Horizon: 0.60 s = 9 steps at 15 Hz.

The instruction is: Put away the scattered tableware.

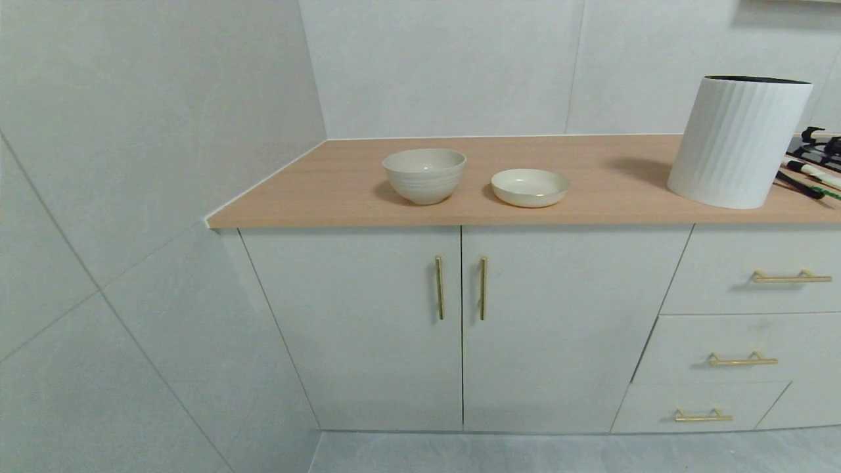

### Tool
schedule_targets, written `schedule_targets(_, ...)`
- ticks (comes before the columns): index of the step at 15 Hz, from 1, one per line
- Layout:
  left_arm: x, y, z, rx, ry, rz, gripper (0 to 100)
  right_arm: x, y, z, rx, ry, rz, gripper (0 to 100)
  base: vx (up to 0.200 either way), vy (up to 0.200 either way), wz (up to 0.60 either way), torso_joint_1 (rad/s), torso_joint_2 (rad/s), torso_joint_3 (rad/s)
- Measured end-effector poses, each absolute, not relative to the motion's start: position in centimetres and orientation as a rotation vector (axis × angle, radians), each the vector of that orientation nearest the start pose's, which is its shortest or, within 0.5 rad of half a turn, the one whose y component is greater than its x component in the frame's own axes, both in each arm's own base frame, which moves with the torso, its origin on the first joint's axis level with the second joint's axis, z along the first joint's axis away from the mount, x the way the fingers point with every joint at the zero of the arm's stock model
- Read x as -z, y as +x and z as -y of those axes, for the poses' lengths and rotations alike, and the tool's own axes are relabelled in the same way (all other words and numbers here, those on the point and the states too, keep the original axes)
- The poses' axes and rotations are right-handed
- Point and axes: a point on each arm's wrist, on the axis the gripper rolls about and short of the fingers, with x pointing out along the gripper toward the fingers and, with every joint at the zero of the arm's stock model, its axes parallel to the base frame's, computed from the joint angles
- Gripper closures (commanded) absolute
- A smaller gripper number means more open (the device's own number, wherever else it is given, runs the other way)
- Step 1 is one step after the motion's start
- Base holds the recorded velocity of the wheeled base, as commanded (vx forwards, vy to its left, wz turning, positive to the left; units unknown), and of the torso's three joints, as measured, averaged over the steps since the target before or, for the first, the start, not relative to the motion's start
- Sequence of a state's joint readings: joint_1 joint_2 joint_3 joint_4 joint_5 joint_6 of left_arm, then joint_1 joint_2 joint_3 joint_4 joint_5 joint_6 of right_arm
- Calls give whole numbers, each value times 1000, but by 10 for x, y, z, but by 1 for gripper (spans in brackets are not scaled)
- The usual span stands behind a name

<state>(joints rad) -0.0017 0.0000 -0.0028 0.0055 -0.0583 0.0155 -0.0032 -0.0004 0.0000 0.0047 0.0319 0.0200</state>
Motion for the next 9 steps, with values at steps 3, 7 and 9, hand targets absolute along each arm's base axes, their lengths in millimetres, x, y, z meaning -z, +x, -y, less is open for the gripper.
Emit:
schedule_targets(3,-76,-23,1,60,15,-1,100,-75,-23,-1,-29,20,-5,0,0,0,0,-116,448,333)
schedule_targets(7,-76,-23,1,60,15,-1,100,-75,-23,-1,-28,20,-4,0,0,0,0,-51,282,211)
schedule_targets(9,-76,-23,1,60,15,-1,100,-75,-23,-1,-29,20,-4,0,0,0,0,-9,35,21)
